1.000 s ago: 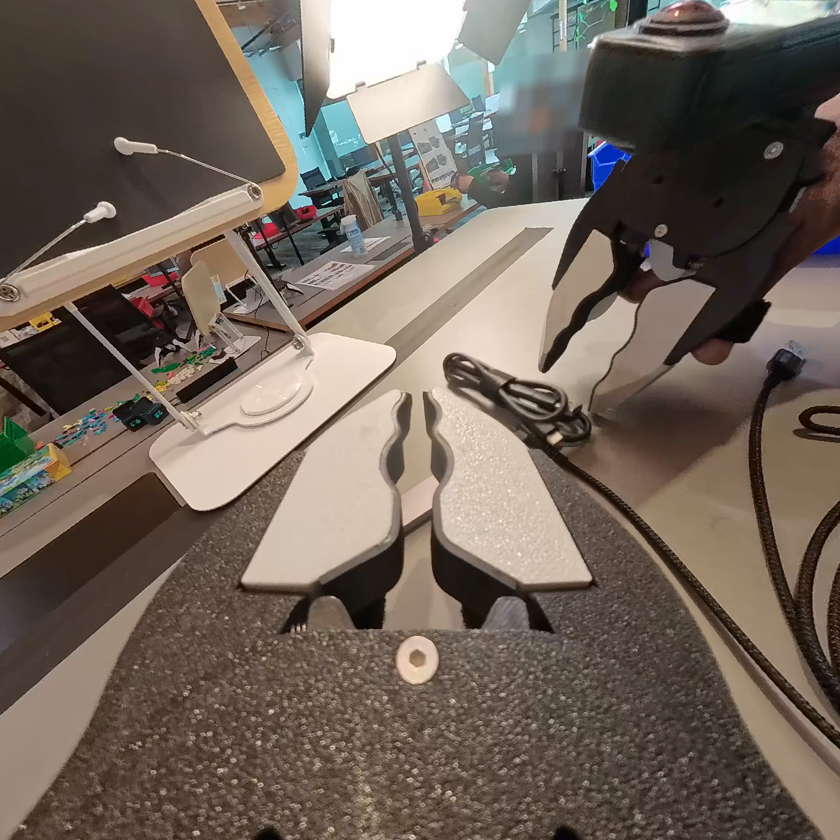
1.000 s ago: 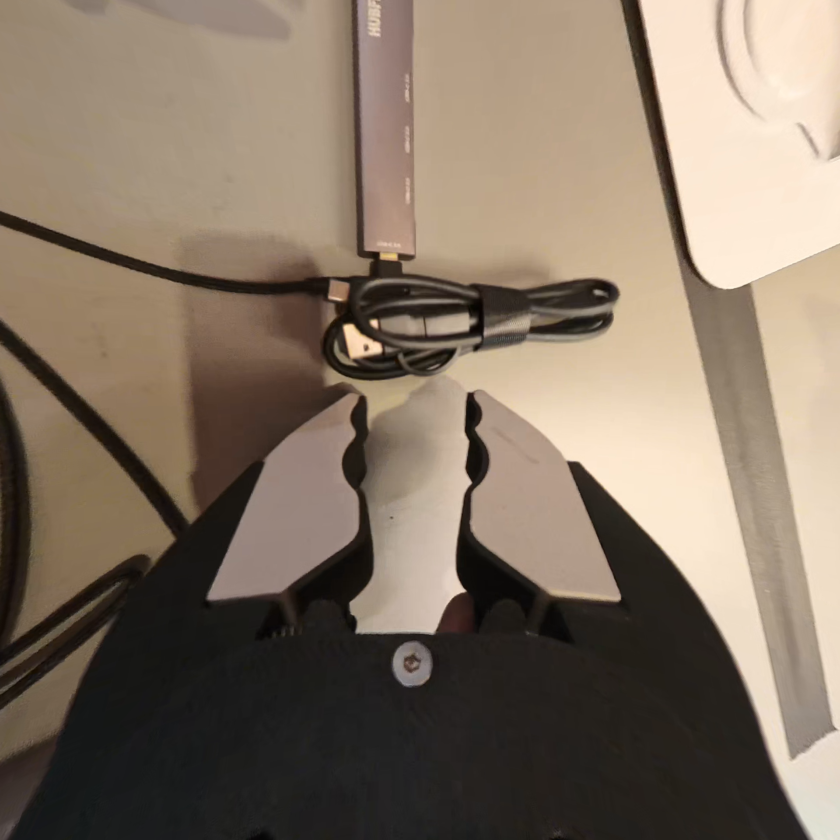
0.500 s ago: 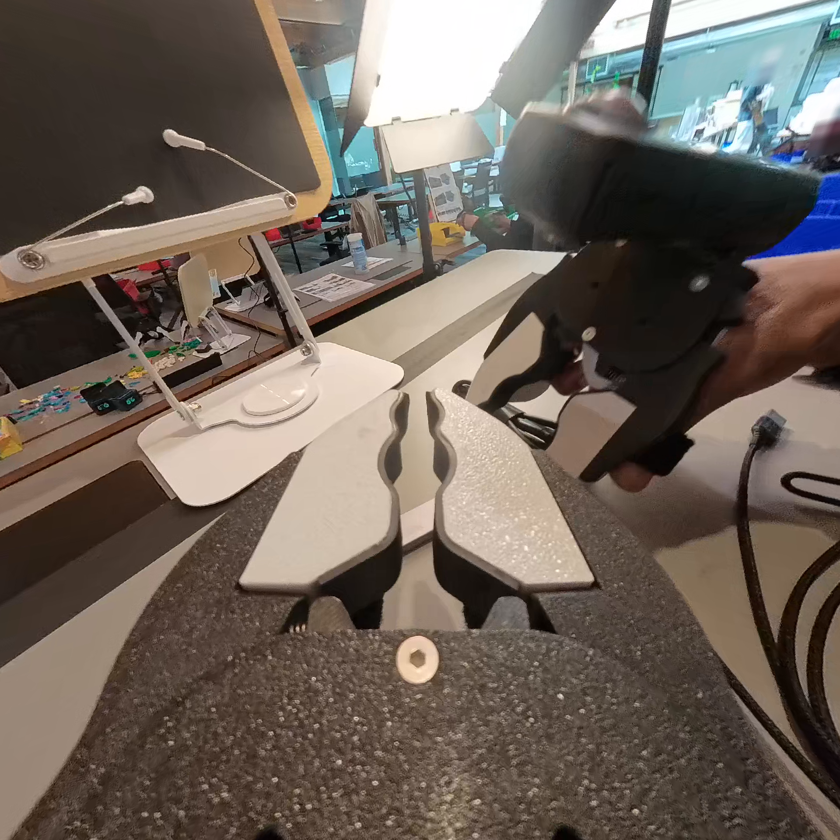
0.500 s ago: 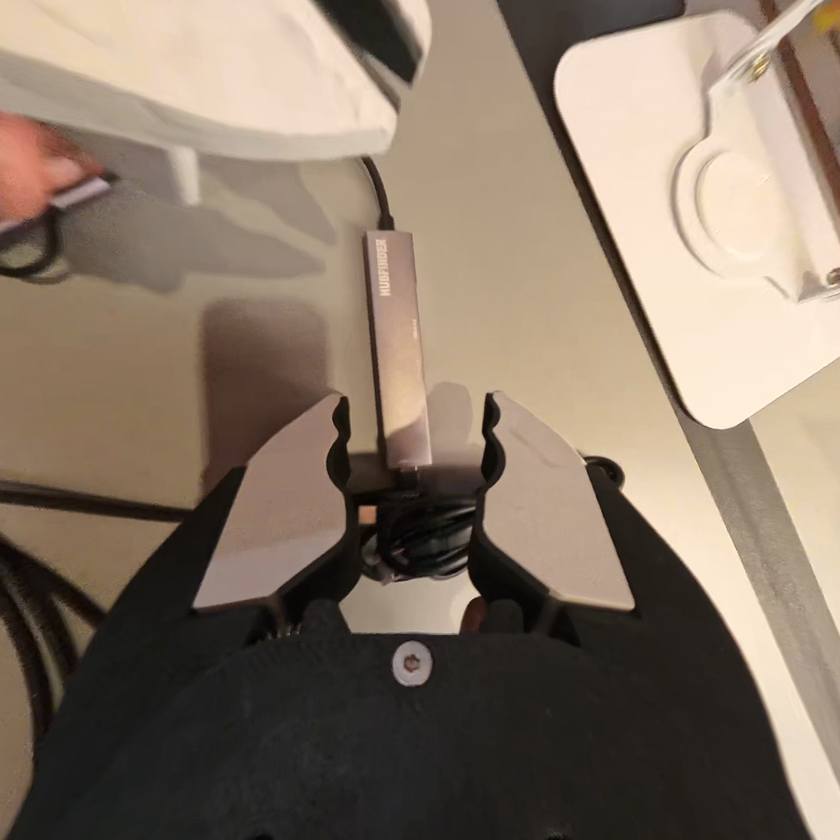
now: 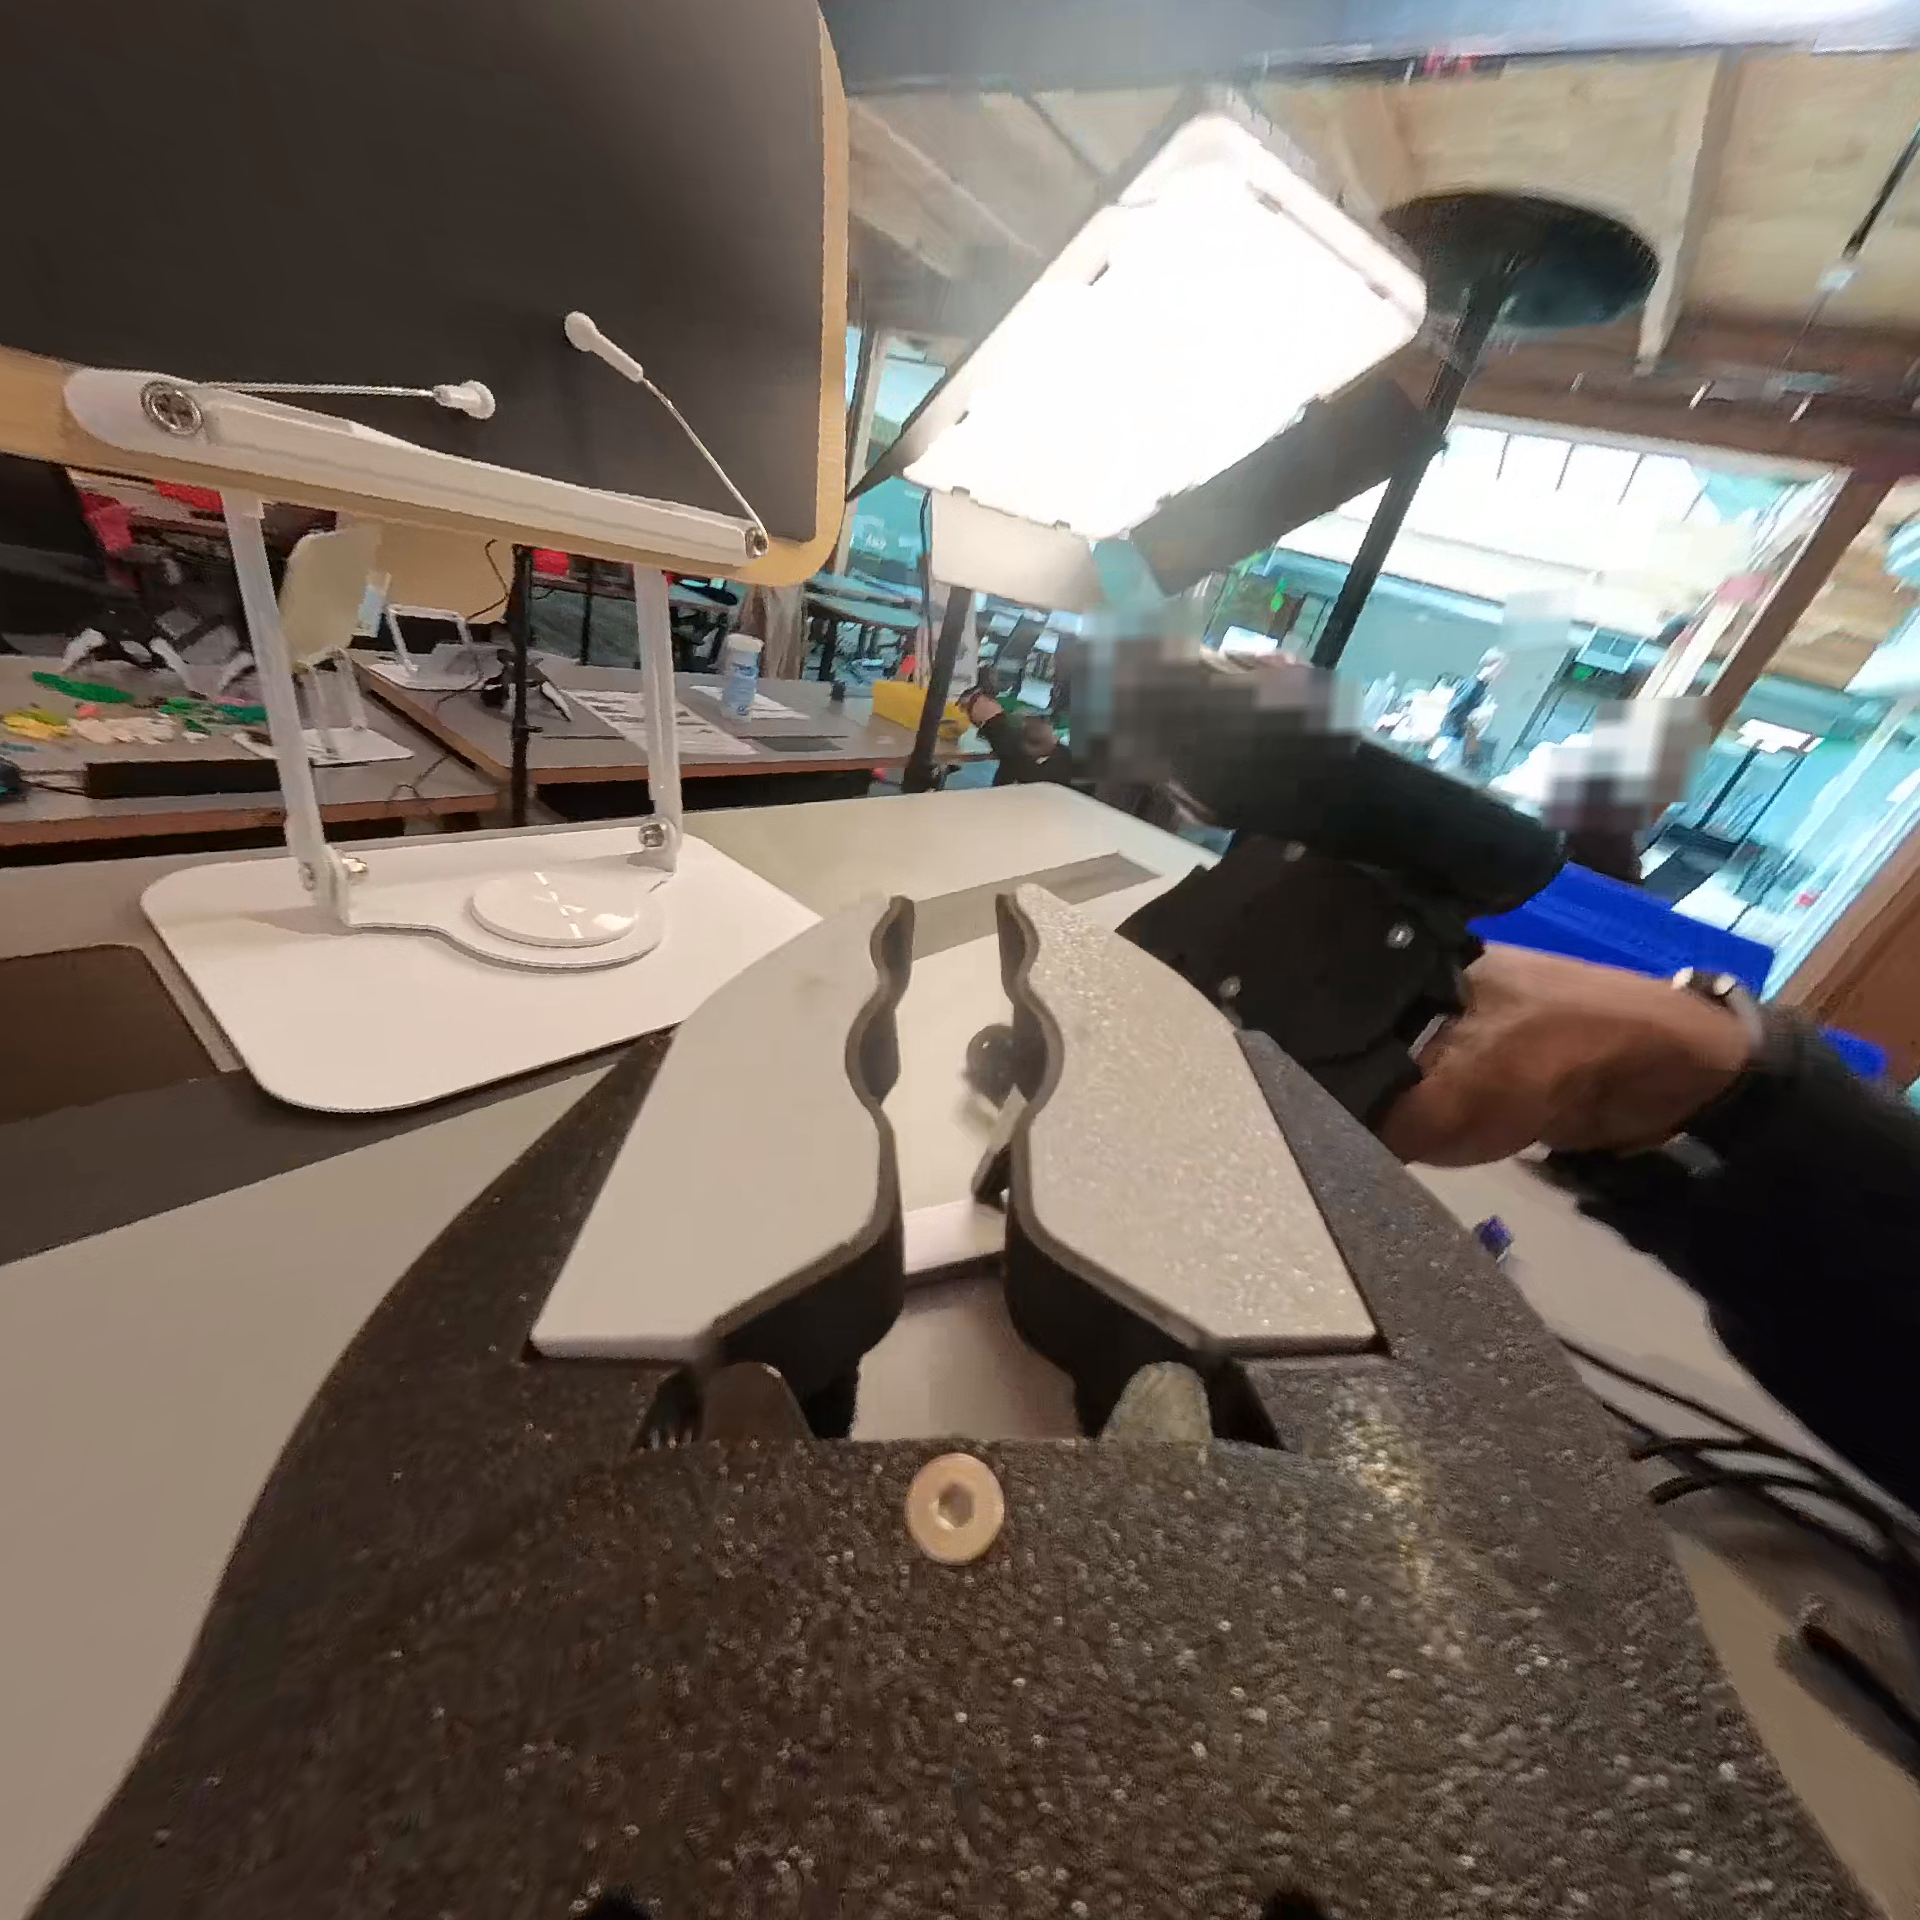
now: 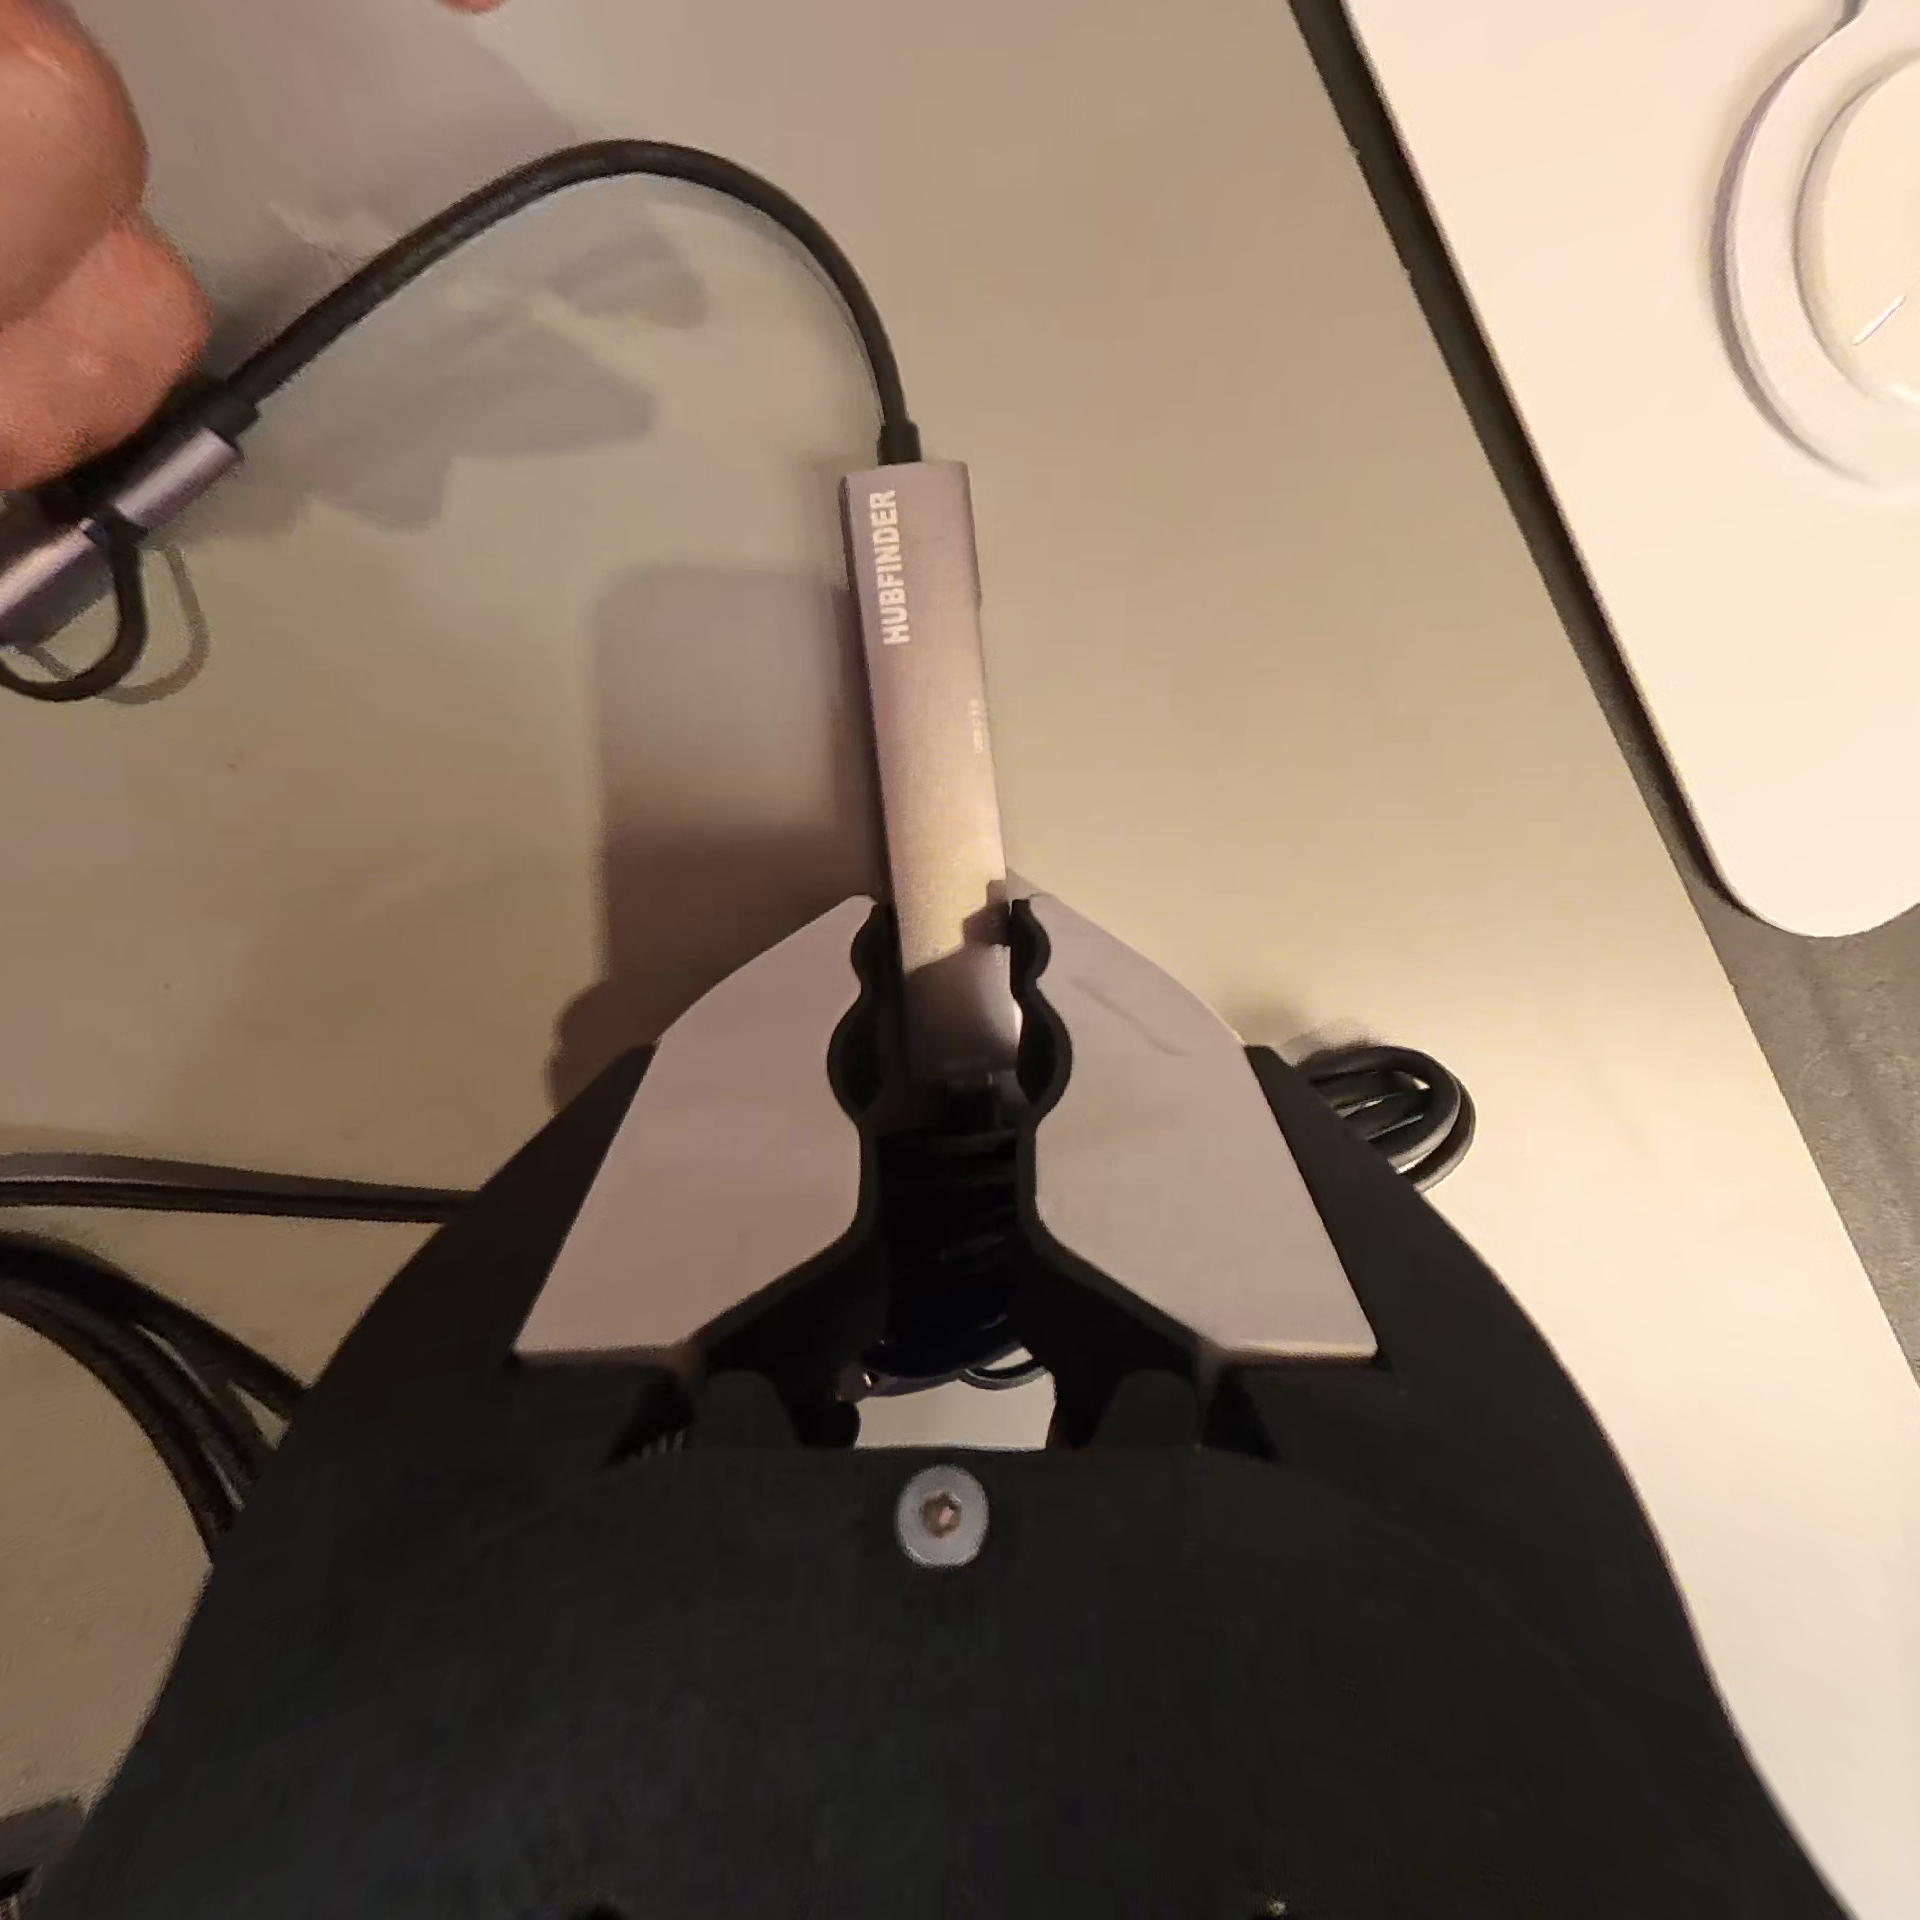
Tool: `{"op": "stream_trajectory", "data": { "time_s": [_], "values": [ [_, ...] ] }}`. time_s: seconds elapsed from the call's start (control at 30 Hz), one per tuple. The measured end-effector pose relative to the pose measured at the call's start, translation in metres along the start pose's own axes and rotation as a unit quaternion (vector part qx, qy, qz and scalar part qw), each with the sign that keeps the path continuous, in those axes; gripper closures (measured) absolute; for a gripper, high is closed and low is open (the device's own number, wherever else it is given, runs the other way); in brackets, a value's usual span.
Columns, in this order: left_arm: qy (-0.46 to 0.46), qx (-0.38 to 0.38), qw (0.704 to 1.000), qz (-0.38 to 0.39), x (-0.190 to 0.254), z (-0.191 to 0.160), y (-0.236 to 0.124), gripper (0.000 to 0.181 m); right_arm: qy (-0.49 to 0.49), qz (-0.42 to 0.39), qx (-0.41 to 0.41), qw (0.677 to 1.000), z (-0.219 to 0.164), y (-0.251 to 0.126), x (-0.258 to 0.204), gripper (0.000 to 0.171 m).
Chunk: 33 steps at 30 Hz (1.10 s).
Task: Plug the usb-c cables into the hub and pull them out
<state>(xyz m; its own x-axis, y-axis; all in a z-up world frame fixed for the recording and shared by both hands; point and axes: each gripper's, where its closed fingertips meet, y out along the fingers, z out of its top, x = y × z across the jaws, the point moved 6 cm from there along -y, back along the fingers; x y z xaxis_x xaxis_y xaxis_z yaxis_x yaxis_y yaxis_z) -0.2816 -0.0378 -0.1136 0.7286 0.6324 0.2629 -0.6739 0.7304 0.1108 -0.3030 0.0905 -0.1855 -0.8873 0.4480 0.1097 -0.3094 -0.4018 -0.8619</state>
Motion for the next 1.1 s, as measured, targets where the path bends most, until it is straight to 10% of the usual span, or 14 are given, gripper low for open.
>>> {"op": "stream_trajectory", "data": {
  "time_s": [0.27,0.9,1.1],
  "values": [
    [-0.166,0.106,0.977,-0.078,0.004,0.015,-0.003,0.163,0.021,-0.076,0.079,0.994,0.015,-0.016,0.008,0.150],
    [-0.362,-0.032,0.932,-0.004,-0.005,-0.043,0.027,0.134,-0.077,-0.169,0.177,0.967,0.049,-0.067,-0.007,0.150],
    [-0.392,0.039,0.917,-0.072,-0.007,-0.033,0.020,0.169,-0.095,-0.141,0.207,0.964,0.061,-0.058,-0.027,0.150]
  ]
}}
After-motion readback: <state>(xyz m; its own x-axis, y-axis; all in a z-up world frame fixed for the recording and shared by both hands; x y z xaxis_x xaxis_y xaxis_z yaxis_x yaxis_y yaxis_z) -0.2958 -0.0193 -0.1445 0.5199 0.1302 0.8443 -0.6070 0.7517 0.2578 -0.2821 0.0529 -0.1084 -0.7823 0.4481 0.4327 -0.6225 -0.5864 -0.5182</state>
